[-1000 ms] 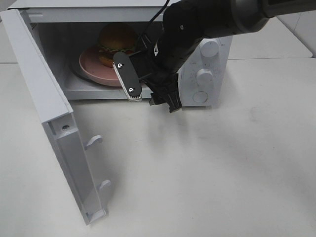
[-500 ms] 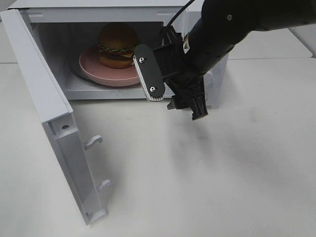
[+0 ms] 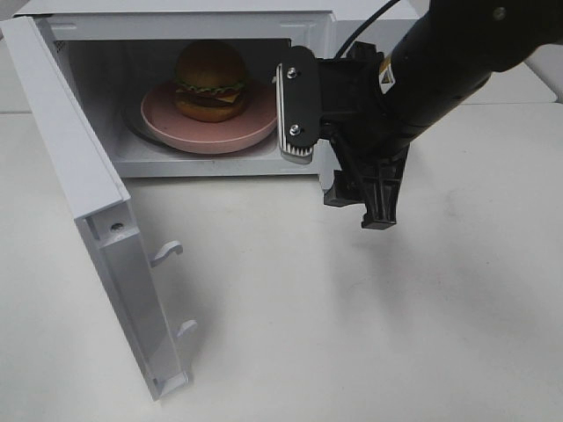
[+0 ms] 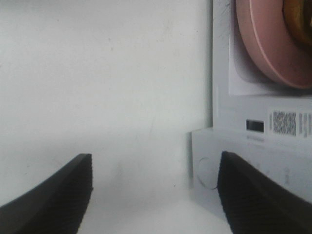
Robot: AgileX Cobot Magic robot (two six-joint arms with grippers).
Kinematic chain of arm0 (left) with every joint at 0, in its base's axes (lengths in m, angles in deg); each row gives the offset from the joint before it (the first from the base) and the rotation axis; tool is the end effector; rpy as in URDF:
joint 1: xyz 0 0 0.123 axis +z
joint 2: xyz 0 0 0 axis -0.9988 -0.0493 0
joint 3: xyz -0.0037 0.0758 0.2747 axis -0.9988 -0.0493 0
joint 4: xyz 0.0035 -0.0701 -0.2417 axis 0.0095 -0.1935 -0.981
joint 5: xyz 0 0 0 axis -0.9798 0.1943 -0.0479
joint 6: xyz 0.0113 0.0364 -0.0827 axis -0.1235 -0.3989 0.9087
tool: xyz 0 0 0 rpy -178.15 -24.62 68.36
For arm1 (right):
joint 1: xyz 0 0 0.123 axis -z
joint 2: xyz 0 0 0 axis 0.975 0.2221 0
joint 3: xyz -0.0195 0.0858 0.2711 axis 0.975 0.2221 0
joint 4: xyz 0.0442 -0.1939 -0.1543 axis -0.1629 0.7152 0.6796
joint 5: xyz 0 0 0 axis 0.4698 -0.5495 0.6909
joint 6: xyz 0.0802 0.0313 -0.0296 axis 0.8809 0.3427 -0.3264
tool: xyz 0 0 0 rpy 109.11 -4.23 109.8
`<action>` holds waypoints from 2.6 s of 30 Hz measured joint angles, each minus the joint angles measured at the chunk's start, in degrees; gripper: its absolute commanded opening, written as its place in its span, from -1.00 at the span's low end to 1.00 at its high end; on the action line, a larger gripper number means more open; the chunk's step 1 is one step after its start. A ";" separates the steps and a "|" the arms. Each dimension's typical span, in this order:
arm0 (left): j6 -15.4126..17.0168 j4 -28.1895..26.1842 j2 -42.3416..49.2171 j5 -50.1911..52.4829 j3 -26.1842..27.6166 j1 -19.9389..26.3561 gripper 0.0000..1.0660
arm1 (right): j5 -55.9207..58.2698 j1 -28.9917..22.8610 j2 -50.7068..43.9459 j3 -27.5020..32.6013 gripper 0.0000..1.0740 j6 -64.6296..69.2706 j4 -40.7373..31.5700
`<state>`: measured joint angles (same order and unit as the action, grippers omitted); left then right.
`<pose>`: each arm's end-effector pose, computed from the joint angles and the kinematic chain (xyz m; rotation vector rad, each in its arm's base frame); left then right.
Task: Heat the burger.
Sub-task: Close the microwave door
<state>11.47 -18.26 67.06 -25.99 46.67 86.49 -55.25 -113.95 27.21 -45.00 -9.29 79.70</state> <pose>-0.0082 -0.0053 0.2812 0.0015 2.0322 -0.0993 0.2742 0.1965 0.2460 -1.7895 1.7454 -0.2359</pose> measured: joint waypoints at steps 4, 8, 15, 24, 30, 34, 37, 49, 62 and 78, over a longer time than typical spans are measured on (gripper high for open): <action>0.00 0.00 0.00 0.00 0.00 0.00 0.84 | 5.33 0.00 -3.67 0.52 0.31 13.18 0.00; 0.00 0.00 0.00 0.00 0.00 0.00 0.84 | 9.63 0.00 -5.33 0.52 0.31 21.83 0.06; 0.00 0.00 0.00 0.00 0.00 0.00 0.84 | 23.09 0.00 -9.11 0.52 0.31 37.13 0.06; 0.00 0.00 0.00 0.00 0.00 0.00 0.84 | 33.40 0.00 -13.92 0.52 0.31 41.94 -0.11; 0.00 0.00 0.00 0.00 0.00 0.00 0.84 | 34.21 0.06 -19.60 3.09 0.31 43.37 -1.15; 0.00 0.00 0.00 0.00 0.00 0.00 0.84 | 34.32 3.44 -24.69 7.05 0.31 43.60 -2.92; 0.00 0.00 0.00 0.00 0.00 0.00 0.84 | 34.32 7.22 -27.96 9.45 0.31 43.60 -3.27; 0.00 0.00 0.00 0.00 0.00 0.00 0.84 | 34.21 18.33 -42.57 17.76 0.31 45.09 -4.47; 0.00 0.00 0.00 0.00 0.00 0.00 0.84 | 32.09 28.82 -63.31 28.25 0.31 46.64 -4.53; 0.00 0.00 0.00 0.00 0.00 0.00 0.84 | 29.68 36.96 -85.20 32.89 0.40 47.84 -7.51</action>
<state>11.47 -18.26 67.06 -25.99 46.67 86.49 -25.57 -76.99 -57.99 -12.11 38.56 72.20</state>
